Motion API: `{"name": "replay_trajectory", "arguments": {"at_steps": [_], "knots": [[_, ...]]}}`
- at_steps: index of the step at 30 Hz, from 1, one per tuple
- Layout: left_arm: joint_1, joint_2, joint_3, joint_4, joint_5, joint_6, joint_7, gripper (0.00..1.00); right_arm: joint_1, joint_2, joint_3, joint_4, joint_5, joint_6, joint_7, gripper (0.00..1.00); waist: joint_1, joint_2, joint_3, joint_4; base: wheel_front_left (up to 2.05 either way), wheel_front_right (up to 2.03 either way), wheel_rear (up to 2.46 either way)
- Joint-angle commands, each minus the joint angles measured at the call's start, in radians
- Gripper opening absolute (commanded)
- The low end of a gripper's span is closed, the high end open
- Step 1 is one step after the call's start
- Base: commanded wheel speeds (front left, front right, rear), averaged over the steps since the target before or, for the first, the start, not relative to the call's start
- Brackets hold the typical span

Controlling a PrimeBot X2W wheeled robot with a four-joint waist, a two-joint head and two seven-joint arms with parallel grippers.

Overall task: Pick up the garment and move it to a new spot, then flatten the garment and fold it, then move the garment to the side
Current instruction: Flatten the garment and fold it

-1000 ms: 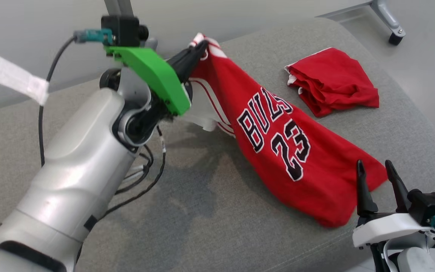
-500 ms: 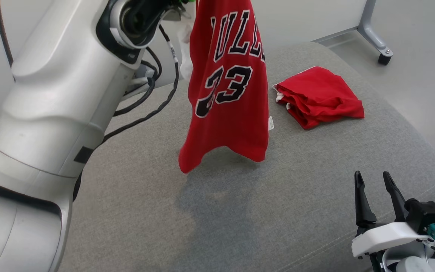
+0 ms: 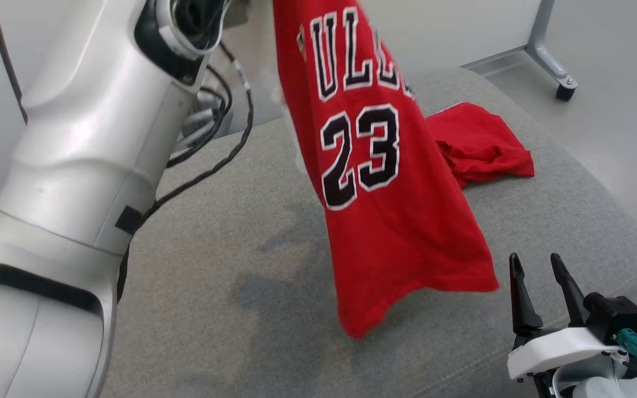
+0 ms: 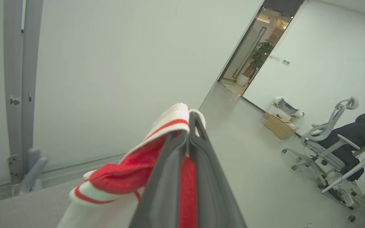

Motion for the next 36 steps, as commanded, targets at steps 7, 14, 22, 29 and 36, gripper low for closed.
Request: {"name": "replay_trajectory", "arguments": {"at_steps": [7,14,22,29,36], "knots": [[0.196,0.084,0.006,0.259,0.003,0.015,-0.074,0.00,0.000,-0.001,0.023,-0.005,0.018,-0.001,-0.003,1.00,0.0000,-0.0001,0.026,-0.019,0.00,0.00,0.00],[0.332,0.200,0.013,0.455,0.023,-0.008,-0.172,0.00,-0.002,-0.002,0.041,-0.005,0.013,-0.001,-0.003,1.00,0.0000,-0.0001,0.057,-0.015,0.00,0.00,0.00],[0.403,0.282,0.024,0.539,0.012,-0.058,-0.189,0.00,-0.004,-0.001,0.100,0.003,0.010,-0.001,-0.003,1.00,0.0000,-0.0001,0.085,0.030,0.00,0.00,0.00],[0.402,0.306,-0.039,0.521,0.093,-0.136,-0.302,1.00,-0.042,-0.001,0.196,0.046,0.040,-0.001,-0.003,1.00,0.0000,-0.0001,0.120,0.095,0.00,0.00,0.00],[0.423,0.326,-0.127,0.497,0.207,-0.177,-0.449,1.00,-0.102,-0.001,0.292,0.107,0.056,-0.001,-0.003,1.00,0.0000,-0.0001,0.142,0.162,0.00,0.00,0.00]]}}
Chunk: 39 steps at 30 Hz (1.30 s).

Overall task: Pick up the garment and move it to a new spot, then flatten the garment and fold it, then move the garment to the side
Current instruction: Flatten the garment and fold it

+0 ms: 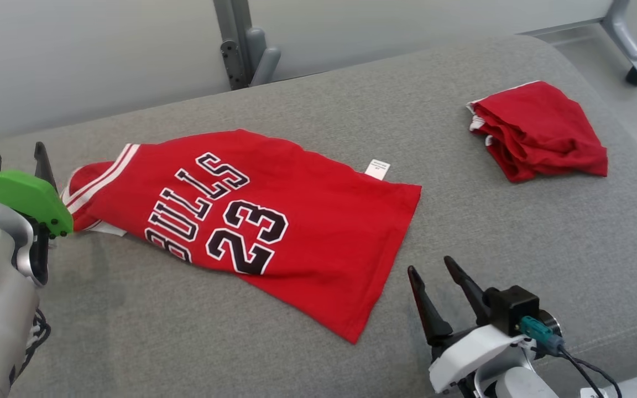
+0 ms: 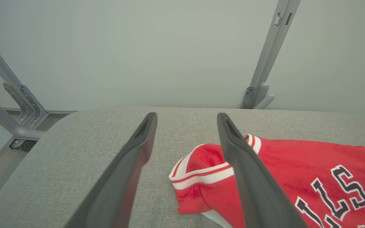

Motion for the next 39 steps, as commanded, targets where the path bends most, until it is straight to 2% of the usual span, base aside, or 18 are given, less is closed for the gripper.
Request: {"name": "replay_trajectory", "arguments": {"at_steps": [1,4,8,14,17,22,23,24,25,26,27,32,39], "knots": [[0.027,0.015,-0.007,-0.011,0.020,-0.003,-0.023,1.00,-0.021,-0.001,0.017,0.013,0.001,-0.001,-0.003,1.00,0.0000,0.0000,0.021,0.051,0.00,0.00,0.00],[0.051,0.023,0.013,-0.081,0.060,0.014,-0.046,1.00,-0.052,-0.003,0.028,0.063,0.010,-0.001,-0.003,1.00,0.0000,0.0000,0.027,0.101,0.00,0.00,0.00],[0.182,0.044,0.139,-0.328,0.186,0.084,-0.045,1.00,-0.096,0.000,0.003,0.145,0.029,0.000,-0.003,1.00,0.0000,0.0000,0.034,0.173,0.00,0.00,0.00],[0.490,-0.023,0.337,-0.681,0.382,0.152,-0.045,1.00,-0.168,-0.001,-0.048,0.306,0.146,0.000,-0.003,1.00,0.0000,0.0000,0.036,0.255,0.00,0.00,0.00],[0.612,-0.084,0.393,-0.773,0.445,0.152,-0.045,1.00,-0.215,-0.002,-0.058,0.401,0.211,0.000,-0.003,1.00,0.0000,0.0000,0.036,0.289,0.00,0.00,0.00],[0.727,-0.171,0.448,-0.840,0.533,0.124,-0.045,1.00,-0.275,-0.002,-0.048,0.529,0.313,0.000,-0.002,1.00,0.0000,0.0000,0.035,0.328,0.00,0.00,0.00],[0.740,-0.184,0.458,-0.850,0.547,0.118,-0.045,1.00,-0.285,-0.002,-0.040,0.546,0.333,0.000,-0.002,0.95,0.0000,0.0000,0.035,0.333,0.00,0.00,0.00],[0.752,-0.198,0.465,-0.856,0.559,0.112,-0.045,1.00,-0.293,-0.001,-0.033,0.561,0.348,0.000,0.000,0.60,0.0000,0.0000,0.035,0.336,0.00,0.00,0.00],[0.764,-0.212,0.472,-0.861,0.570,0.105,-0.045,1.00,-0.299,-0.001,-0.029,0.573,0.357,0.000,0.000,0.38,0.0000,0.0000,0.034,0.338,0.00,0.00,0.00],[0.773,-0.224,0.479,-0.864,0.585,0.098,-0.045,1.00,-0.304,-0.001,-0.028,0.587,0.363,0.000,0.000,0.23,0.0000,0.0000,0.033,0.340,0.00,0.00,0.00],[0.788,-0.243,0.491,-0.868,0.608,0.086,-0.045,1.00,-0.311,-0.001,-0.023,0.598,0.383,0.000,0.000,0.00,0.0000,0.0000,0.031,0.343,0.00,0.00,0.00],[0.820,-0.275,0.530,-0.864,0.660,0.055,-0.045,1.00,-0.311,-0.006,-0.025,0.522,0.348,0.000,-0.001,0.00,0.0000,0.0000,0.021,0.330,0.00,0.00,0.00],[0.852,-0.299,0.586,-0.861,0.714,0.030,-0.045,1.00,-0.249,-0.009,-0.072,0.191,0.222,0.000,-0.001,0.00,0.0000,0.0000,-0.001,0.304,0.00,0.00,0.00]]}}
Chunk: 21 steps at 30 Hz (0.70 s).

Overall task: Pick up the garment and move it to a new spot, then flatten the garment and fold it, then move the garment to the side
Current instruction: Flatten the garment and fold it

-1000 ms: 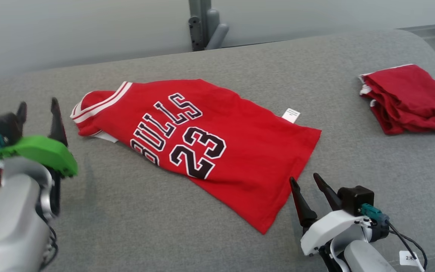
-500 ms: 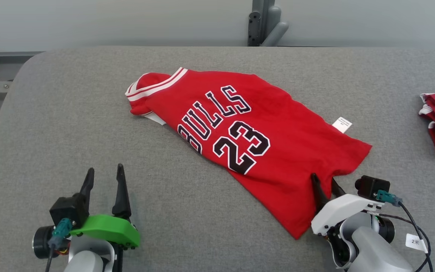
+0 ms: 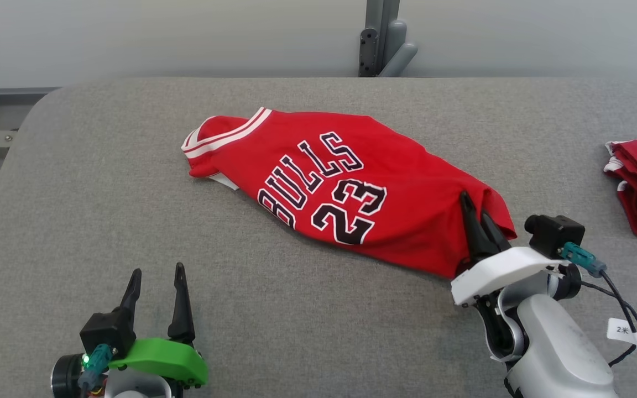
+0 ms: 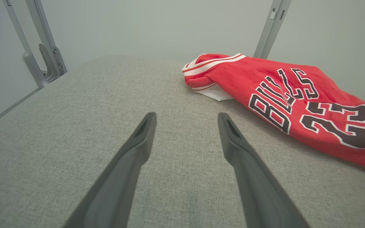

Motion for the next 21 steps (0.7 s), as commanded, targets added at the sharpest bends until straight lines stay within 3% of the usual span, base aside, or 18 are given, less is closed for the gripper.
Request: {"name": "replay_trajectory", "arguments": {"at_steps": [1,14,18,21], "knots": [[0.018,-0.004,0.014,0.002,0.021,-0.010,0.000,1.00,0.025,-0.003,0.000,-0.072,-0.020,0.000,0.000,0.00,0.0000,0.0000,-0.013,-0.013,0.00,0.00,0.00],[0.037,-0.035,0.076,0.012,0.082,-0.049,0.000,1.00,0.041,-0.045,0.160,-0.481,-0.050,0.000,0.000,0.00,0.0000,0.0000,-0.069,-0.037,0.00,0.00,0.00],[0.043,-0.043,0.090,0.013,0.092,-0.060,0.000,1.00,0.024,-0.052,0.197,-0.538,-0.028,0.000,0.000,0.00,0.0000,0.0000,-0.085,-0.030,0.00,0.00,0.00],[0.049,-0.048,0.098,0.016,0.101,-0.065,0.000,1.00,0.016,-0.058,0.166,-0.477,-0.025,0.000,0.000,0.00,0.0000,0.0000,-0.090,-0.028,0.00,0.00,0.00]]}}
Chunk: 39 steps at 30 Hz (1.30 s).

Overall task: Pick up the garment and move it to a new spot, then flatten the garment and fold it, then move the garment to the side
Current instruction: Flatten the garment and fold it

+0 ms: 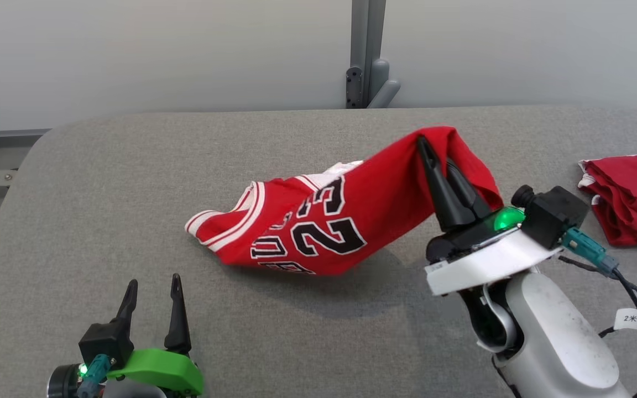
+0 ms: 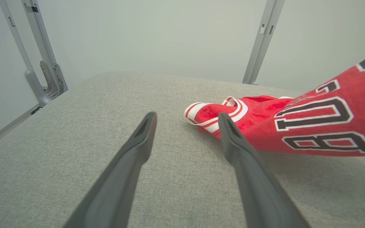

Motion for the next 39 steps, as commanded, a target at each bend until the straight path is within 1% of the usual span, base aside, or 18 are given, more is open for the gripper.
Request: {"name": "replay_trajectory", "arguments": {"at_steps": [1,4,7,11,13,15,17,20,21,22,23,27,32,36,39], "knots": [[0.019,-0.003,0.003,0.006,0.006,-0.005,0.001,1.00,-0.010,-0.009,-0.018,0.035,-0.001,0.000,0.003,0.00,0.0000,0.0000,-0.002,0.003,0.00,0.00,0.00],[0.011,-0.007,-0.004,0.019,0.010,-0.016,0.001,1.00,-0.050,-0.006,-0.074,0.196,0.045,0.000,0.031,0.00,0.0000,0.0000,0.002,0.009,0.00,0.00,0.00],[-0.010,-0.010,-0.019,0.033,0.016,-0.027,0.001,1.00,-0.113,-0.034,-0.125,0.392,0.065,0.000,0.042,0.00,0.0000,0.0000,0.015,0.022,0.00,0.00,0.00],[-0.042,-0.013,-0.043,0.049,0.020,-0.041,0.001,1.00,-0.228,-0.078,-0.191,0.614,0.040,0.000,0.016,0.00,0.0000,0.0000,0.042,0.055,0.00,0.00,0.00],[-0.051,-0.015,-0.051,0.055,0.022,-0.046,0.001,1.00,-0.271,-0.102,-0.248,0.710,0.018,0.000,0.005,0.00,0.0000,0.0000,0.055,0.068,0.00,0.00,0.00],[-0.062,-0.016,-0.059,0.055,0.021,-0.049,0.001,1.00,-0.315,-0.125,-0.308,0.791,-0.032,0.000,-0.001,0.00,0.0000,0.0000,0.069,0.079,0.00,0.00,0.00],[-0.067,-0.017,-0.061,0.055,0.021,-0.048,0.001,1.00,-0.344,-0.132,-0.380,0.835,-0.084,0.000,-0.002,0.00,0.0000,0.0000,0.081,0.084,0.00,0.00,0.00],[-0.072,-0.017,-0.064,0.055,0.016,-0.049,0.001,1.00,-0.331,-0.114,-0.442,0.887,-0.155,0.000,-0.001,0.01,0.0000,0.0000,0.092,0.084,0.00,0.00,0.00],[-0.075,-0.017,-0.065,0.055,0.012,-0.047,0.001,1.00,-0.323,-0.108,-0.454,0.902,-0.173,0.000,-0.001,0.35,0.0000,0.0000,0.095,0.082,0.00,0.00,0.00],[-0.078,-0.018,-0.066,0.054,0.008,-0.045,0.001,1.00,-0.313,-0.103,-0.462,0.911,-0.191,0.000,-0.001,0.90,0.0000,0.0000,0.098,0.078,0.00,0.00,0.00],[-0.081,-0.018,-0.067,0.054,0.003,-0.043,0.000,1.00,-0.303,-0.098,-0.472,0.919,-0.203,0.000,-0.001,1.00,0.0000,0.0000,0.100,0.075,0.00,0.00,0.00],[-0.084,-0.018,-0.070,0.051,-0.009,-0.040,0.001,1.00,-0.262,-0.076,-0.499,0.912,-0.230,0.000,-0.002,1.00,0.0000,0.0000,0.106,0.058,0.00,0.00,0.00],[-0.093,-0.018,-0.064,0.043,-0.010,-0.038,0.000,1.00,-0.170,-0.042,-0.523,0.843,-0.255,0.000,-0.002,1.00,0.0000,0.0000,0.119,0.018,0.00,0.00,0.00],[-0.102,-0.018,-0.071,0.033,-0.032,-0.055,0.000,1.00,-0.090,-0.016,-0.505,0.783,-0.231,0.000,-0.001,1.00,0.0000,0.0000,0.127,-0.022,0.00,0.00,0.00],[-0.109,-0.017,-0.086,0.041,-0.060,-0.071,0.001,1.00,-0.052,0.007,-0.469,0.759,-0.180,0.000,-0.001,1.00,0.0000,0.0000,0.132,-0.053,0.00,0.00,0.00]]}}
